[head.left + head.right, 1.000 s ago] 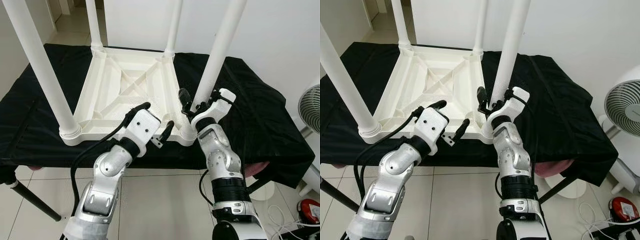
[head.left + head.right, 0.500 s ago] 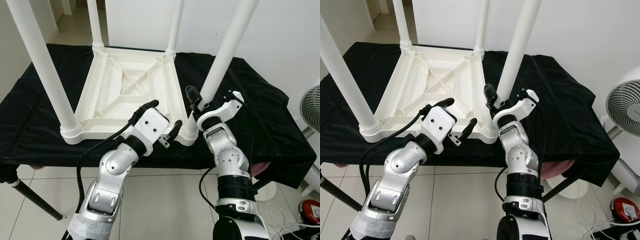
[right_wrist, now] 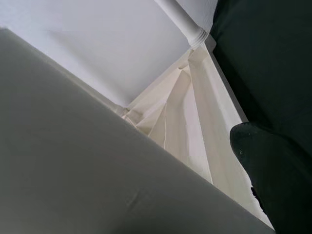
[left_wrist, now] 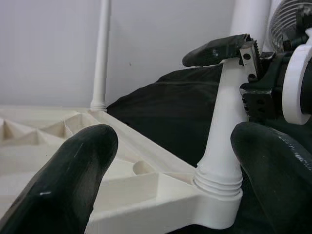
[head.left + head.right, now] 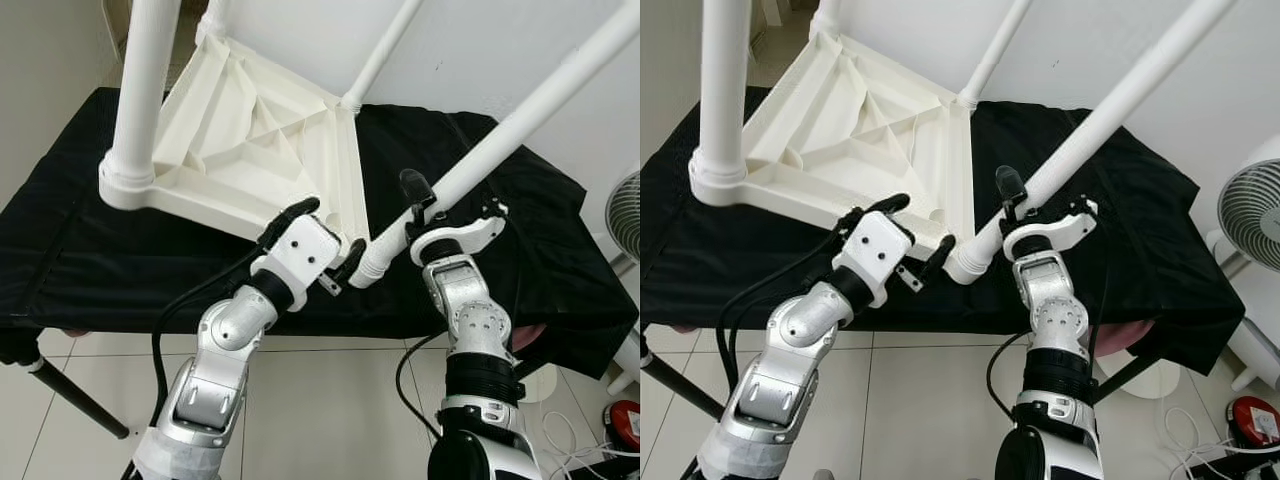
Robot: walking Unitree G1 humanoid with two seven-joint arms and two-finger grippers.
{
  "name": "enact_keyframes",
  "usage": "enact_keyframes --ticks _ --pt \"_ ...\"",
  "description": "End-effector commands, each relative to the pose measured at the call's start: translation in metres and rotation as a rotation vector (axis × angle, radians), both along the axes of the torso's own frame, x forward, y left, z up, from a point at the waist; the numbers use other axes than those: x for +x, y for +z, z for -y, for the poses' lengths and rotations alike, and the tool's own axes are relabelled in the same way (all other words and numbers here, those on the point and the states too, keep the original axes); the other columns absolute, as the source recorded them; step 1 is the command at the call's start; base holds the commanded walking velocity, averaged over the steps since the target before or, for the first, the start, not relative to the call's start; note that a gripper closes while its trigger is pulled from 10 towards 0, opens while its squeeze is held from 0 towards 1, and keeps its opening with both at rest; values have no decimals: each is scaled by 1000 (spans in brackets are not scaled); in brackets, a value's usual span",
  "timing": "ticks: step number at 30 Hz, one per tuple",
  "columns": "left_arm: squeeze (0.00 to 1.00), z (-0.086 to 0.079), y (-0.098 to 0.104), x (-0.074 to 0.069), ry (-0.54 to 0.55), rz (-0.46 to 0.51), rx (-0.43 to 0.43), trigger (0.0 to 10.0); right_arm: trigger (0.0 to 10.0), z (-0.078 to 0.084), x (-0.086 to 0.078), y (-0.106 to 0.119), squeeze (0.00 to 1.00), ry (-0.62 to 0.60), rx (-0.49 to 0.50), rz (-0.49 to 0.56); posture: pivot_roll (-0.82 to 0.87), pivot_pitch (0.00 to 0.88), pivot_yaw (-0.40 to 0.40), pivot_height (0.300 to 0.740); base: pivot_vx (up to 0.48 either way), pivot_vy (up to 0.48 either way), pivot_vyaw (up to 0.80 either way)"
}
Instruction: Building children table
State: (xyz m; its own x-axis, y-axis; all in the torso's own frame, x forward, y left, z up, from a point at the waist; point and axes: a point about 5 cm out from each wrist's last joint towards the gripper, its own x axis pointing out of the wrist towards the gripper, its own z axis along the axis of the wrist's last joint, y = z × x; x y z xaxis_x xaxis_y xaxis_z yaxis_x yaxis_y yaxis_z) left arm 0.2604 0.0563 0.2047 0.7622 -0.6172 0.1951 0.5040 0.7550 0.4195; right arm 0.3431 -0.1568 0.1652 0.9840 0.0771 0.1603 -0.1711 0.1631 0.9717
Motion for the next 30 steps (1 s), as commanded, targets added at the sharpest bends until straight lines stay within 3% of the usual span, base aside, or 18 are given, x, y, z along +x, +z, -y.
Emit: enact_keyframes --ticks 1,4,7,8,17,20,30 --pt "0 1 1 -2 20 5 -6 10000 10000 -32 0 -4 0 91 234 7 50 0 -22 740 0 0 0" --pt "0 1 2 -4 19 -2 -10 10000 10000 -33 0 -36 0 105 291 -70 59 9 -12 740 0 0 0" --pt "0 1 1 -4 18 -8 -9 10000 10000 -33 0 -47 0 107 306 -96 62 13 -8 740 0 0 0" --pt "0 2 0 -7 12 -16 -7 10000 10000 -36 0 -60 0 107 322 -134 65 19 -3 740 0 0 0" --pt "0 2 -1 -11 7 -33 -6 10000 10000 -45 2 -74 0 150 328 -202 73 33 5 740 0 0 0" --pt "0 2 -3 -13 13 -45 -3 10000 10000 -36 3 -82 0 113 409 -230 89 40 0 740 0 0 0" --pt "0 -1 -6 -16 36 -65 -1 10000 10000 -7 -3 -92 0 -67 606 -151 94 42 -2 740 0 0 0"
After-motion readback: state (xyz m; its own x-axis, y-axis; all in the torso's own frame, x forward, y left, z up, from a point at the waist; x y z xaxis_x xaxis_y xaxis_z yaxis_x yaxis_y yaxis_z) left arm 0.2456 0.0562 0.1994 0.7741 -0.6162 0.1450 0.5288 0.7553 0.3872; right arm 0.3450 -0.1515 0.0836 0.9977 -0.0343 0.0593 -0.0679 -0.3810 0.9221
